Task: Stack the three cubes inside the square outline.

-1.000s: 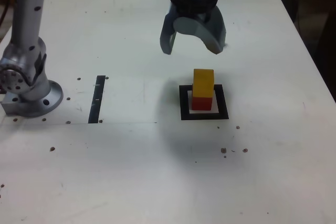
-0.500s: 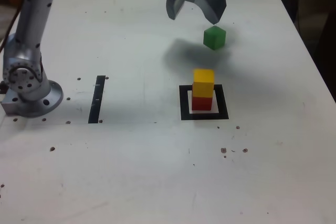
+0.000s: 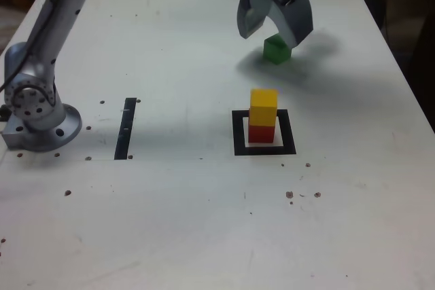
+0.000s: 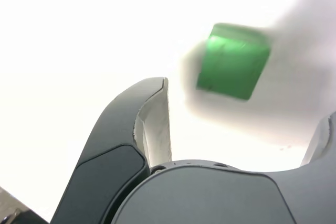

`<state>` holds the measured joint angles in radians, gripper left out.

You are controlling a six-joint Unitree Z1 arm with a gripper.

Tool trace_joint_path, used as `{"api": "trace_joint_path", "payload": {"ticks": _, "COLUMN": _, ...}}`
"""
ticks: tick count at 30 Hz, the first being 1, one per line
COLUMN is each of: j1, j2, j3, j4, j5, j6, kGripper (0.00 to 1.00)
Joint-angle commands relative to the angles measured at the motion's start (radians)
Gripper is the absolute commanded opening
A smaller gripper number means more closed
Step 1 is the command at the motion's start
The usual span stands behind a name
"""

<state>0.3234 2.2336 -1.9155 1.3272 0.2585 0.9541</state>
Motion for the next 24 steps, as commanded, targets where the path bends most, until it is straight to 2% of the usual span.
{"api": "trace_joint_path", "payload": {"ticks": 1, "j1": -0.003, "j2": 0.036, "j3": -0.017, "j4": 0.005, "j5": 0.004, "j6": 0.004, "kGripper": 0.95}}
{"api": "trace_joint_path", "payload": {"ticks": 5, "j1": -0.004, "j2": 0.093, "j3": -0.031, "j4": -0.009, "j5": 0.011, "j6": 0.006, "kGripper": 0.91}}
{"api": "trace_joint_path", "payload": {"ticks": 9, "j1": -0.001, "j2": 0.111, "j3": -0.039, "j4": -0.031, "j5": 0.020, "j6": 0.006, "kGripper": 0.83}}
{"api": "trace_joint_path", "payload": {"ticks": 17, "j1": 0.003, "j2": 0.101, "j3": -0.059, "j4": -0.043, "j5": 0.043, "j6": 0.009, "kGripper": 0.53}}
{"api": "trace_joint_path", "payload": {"ticks": 24, "j1": 0.008, "j2": 0.090, "j3": -0.061, "j4": -0.033, "j5": 0.000, "j6": -0.012, "kGripper": 0.27}}
